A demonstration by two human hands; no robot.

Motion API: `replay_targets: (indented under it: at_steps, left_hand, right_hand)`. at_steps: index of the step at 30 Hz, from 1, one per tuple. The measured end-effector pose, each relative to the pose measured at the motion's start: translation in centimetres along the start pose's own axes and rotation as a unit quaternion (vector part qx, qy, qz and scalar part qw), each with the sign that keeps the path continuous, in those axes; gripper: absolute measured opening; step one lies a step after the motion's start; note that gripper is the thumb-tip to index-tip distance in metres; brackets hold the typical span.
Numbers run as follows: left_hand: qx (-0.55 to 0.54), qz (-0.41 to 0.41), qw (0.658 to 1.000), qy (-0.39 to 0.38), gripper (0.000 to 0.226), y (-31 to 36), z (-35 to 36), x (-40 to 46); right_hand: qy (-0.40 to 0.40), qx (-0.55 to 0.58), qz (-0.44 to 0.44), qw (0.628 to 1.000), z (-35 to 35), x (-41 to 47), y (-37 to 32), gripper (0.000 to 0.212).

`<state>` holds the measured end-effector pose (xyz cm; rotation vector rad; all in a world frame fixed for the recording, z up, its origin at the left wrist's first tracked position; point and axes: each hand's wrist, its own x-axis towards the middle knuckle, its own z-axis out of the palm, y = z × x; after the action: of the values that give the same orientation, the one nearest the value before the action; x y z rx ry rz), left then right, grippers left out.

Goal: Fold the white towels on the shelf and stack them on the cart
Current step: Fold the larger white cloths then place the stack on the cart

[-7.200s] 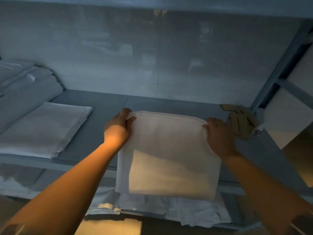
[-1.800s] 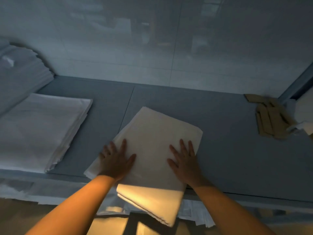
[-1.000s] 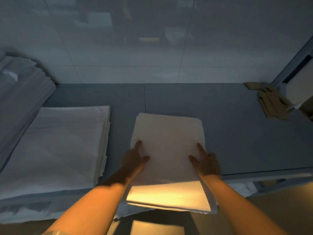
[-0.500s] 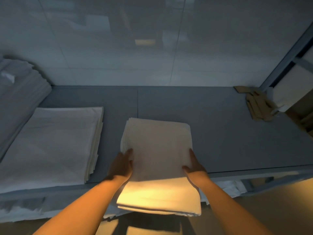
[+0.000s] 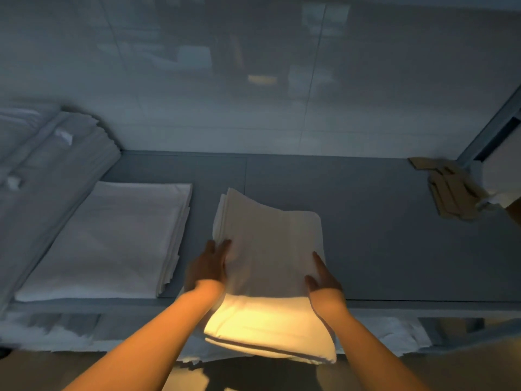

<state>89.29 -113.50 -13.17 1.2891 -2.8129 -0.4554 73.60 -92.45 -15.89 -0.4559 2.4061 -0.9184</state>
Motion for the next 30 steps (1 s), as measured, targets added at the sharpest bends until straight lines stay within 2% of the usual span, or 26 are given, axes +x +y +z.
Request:
replay_targets:
  at_steps: [3,8,11,19,24,30]
  left_hand:
    - [-0.004,0.001,1.000,0.023,0.046,-1.1,-1.9,-0.3]
    - [-0.003,0.059,0.991,0.119,0.043,-5.3,-5.8,-0.2]
    - [0.008,0.052,0.989,0.141,0.046,-9.0,-8.3,1.0]
    - [0.035,0.032,0.987,0.155,0.051,-23.3,-14.4,6.3]
    - [0.045,0.016,0.990,0.135,0.052,-30.7,-15.4,9.2]
    - [0.000,0.005,0.993,0.121,0.049,-35.3,-13.5,11.5]
  right_hand:
    - [0.023,-0.018,-0.023,0.999,0.1,-0.7,-2.1,0.059]
    - [0.056,-0.081,-0.091,0.991,1.6,-1.4,-8.5,0.058]
    - [0.077,-0.093,-0.130,0.984,3.7,-1.4,-12.9,0.059]
    - [0.123,-0.060,-0.196,0.971,14.9,-2.4,-24.3,0.057]
    - [0.099,-0.049,-0.161,0.981,21.0,-1.9,-29.0,0.055]
    - [0.068,-0.074,-0.142,0.985,24.7,-0.5,-30.8,0.054]
